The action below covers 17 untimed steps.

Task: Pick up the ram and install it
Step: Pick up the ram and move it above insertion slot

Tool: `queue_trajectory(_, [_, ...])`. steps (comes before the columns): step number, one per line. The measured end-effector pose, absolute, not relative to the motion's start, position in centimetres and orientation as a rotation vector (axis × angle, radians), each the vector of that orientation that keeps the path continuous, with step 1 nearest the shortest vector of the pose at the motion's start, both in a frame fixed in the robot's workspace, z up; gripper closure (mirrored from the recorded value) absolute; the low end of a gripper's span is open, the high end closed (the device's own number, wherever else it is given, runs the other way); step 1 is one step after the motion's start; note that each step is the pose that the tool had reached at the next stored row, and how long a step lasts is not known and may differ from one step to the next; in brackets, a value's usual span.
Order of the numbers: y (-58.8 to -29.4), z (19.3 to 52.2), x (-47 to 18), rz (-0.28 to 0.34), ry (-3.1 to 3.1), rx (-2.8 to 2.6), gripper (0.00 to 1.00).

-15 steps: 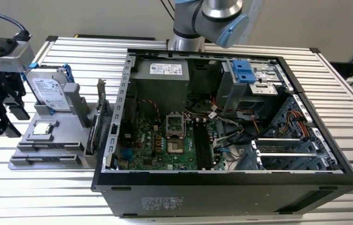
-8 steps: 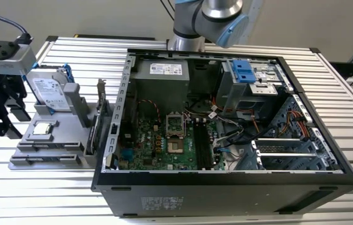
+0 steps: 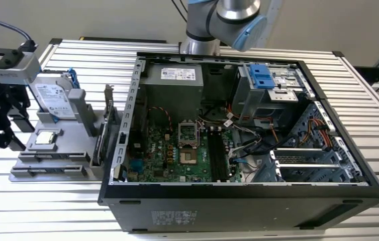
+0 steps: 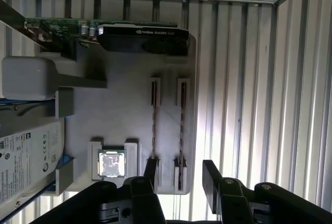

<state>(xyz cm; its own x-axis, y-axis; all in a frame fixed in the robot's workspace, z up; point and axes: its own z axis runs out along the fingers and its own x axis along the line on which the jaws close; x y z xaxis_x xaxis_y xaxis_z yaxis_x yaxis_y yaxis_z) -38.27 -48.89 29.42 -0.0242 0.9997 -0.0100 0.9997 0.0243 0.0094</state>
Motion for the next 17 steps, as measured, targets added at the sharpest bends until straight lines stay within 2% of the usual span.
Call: queue_trajectory(17, [-48.9, 28.3, -38.3, -0.007, 2.242, 2.188, 0.00])
